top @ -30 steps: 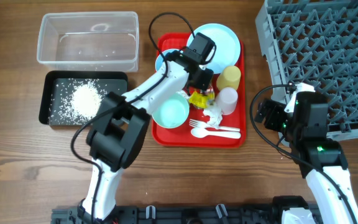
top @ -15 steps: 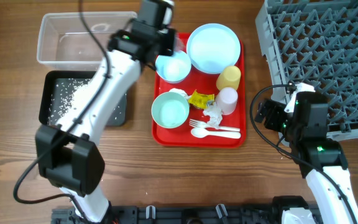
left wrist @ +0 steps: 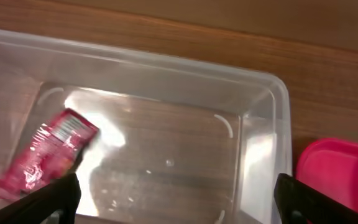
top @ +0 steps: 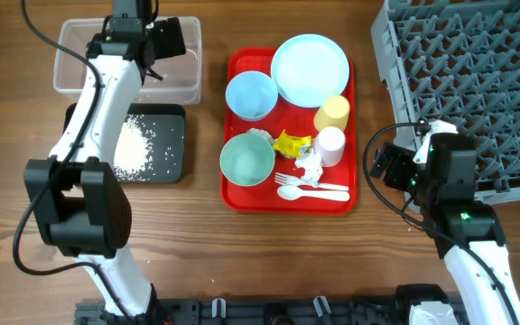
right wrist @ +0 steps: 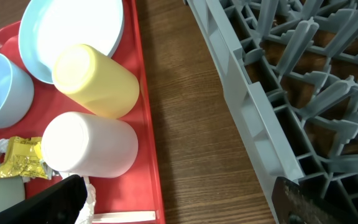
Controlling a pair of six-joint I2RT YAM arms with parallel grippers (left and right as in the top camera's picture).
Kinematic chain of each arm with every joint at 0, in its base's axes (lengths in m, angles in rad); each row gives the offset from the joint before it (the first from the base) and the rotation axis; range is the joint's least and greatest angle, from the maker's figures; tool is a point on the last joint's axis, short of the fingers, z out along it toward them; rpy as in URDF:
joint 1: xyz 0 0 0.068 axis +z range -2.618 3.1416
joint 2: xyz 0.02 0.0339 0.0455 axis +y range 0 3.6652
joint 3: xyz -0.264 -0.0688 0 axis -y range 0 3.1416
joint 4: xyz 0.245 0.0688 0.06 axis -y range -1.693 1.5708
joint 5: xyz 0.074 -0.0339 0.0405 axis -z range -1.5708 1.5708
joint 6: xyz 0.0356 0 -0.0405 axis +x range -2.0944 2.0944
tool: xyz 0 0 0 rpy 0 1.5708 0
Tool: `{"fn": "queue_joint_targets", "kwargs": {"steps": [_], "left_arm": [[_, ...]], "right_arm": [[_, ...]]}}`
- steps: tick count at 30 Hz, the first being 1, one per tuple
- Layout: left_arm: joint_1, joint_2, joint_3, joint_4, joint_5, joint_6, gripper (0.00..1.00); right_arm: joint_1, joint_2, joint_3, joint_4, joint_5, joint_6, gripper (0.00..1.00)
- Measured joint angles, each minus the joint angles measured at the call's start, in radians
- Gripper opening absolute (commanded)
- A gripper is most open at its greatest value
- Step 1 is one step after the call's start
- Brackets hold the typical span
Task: Sort waste into correct bins and load items into the dishwasher rack
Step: 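Grasp the red strawberry wrapper and drop it into the clear bin, then grasp the yellow wrapper and drop it into the clear bin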
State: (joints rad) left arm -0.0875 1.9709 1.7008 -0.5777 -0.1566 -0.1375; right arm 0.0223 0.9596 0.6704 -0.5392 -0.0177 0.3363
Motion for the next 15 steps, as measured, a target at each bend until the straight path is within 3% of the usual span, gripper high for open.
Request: {"fn": "queue_joint_targets", "kwargs": {"steps": [4, 8, 15], "left_arm": [[-0.067, -0.017, 0.000, -0.072, 0.119, 0.070, 0.97], [-0.239, -0.038, 0.000, -0.172, 0.249, 0.190, 0.94], [-0.444, -0.001, 0.000, -0.272, 0.304, 0.297, 0.92]], "right_arm": [[0.000, 0.000, 0.000, 0.000, 0.000, 0.000, 0.98], [0.000, 0.000, 0.000, 0.000, 0.000, 0.000, 0.98], [0.000, 0.000, 0.000, 0.000, 0.000, 0.000, 0.98]]}}
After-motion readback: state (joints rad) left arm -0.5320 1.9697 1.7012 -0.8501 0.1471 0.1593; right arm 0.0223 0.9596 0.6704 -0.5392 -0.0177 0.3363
